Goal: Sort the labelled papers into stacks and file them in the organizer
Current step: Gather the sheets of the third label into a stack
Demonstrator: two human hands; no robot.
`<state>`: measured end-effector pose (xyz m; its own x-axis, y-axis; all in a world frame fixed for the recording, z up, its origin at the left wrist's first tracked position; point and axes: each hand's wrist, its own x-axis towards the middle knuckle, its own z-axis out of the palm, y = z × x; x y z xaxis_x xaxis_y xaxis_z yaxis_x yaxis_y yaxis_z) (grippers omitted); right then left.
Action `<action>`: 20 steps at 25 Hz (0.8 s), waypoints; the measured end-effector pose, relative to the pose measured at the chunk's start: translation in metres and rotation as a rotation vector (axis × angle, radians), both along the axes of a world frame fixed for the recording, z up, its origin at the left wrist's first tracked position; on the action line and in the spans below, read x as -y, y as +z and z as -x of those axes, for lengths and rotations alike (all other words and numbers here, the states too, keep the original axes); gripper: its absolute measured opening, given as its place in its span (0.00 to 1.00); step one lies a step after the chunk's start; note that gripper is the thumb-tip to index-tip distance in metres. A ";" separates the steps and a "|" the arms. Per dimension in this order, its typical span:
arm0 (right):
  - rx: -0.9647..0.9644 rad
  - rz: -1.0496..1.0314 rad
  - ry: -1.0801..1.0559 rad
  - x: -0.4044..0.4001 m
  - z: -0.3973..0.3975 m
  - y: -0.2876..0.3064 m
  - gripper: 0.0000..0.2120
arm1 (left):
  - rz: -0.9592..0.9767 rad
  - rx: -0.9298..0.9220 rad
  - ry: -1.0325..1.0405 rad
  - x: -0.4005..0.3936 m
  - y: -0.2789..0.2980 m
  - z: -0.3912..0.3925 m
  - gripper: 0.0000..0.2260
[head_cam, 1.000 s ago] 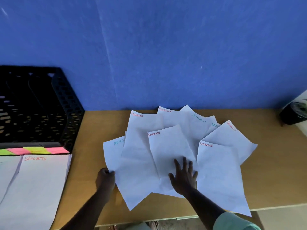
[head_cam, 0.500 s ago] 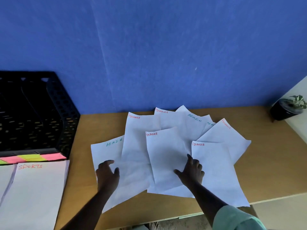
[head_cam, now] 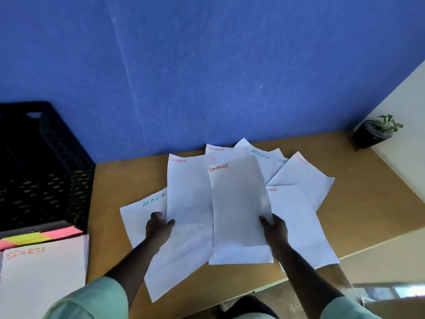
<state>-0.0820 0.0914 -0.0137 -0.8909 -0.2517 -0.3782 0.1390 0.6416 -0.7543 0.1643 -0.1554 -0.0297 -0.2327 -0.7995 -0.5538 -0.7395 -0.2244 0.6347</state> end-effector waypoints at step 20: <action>-0.108 -0.581 0.047 -0.074 0.151 -0.001 0.52 | 0.142 0.193 -0.073 -0.049 0.017 0.013 0.18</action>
<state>-0.2334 0.1651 -0.0147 -0.9248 -0.0703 -0.3739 0.0429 0.9573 -0.2860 0.1518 -0.1060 -0.0126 -0.1936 -0.8572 -0.4772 -0.8611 -0.0846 0.5013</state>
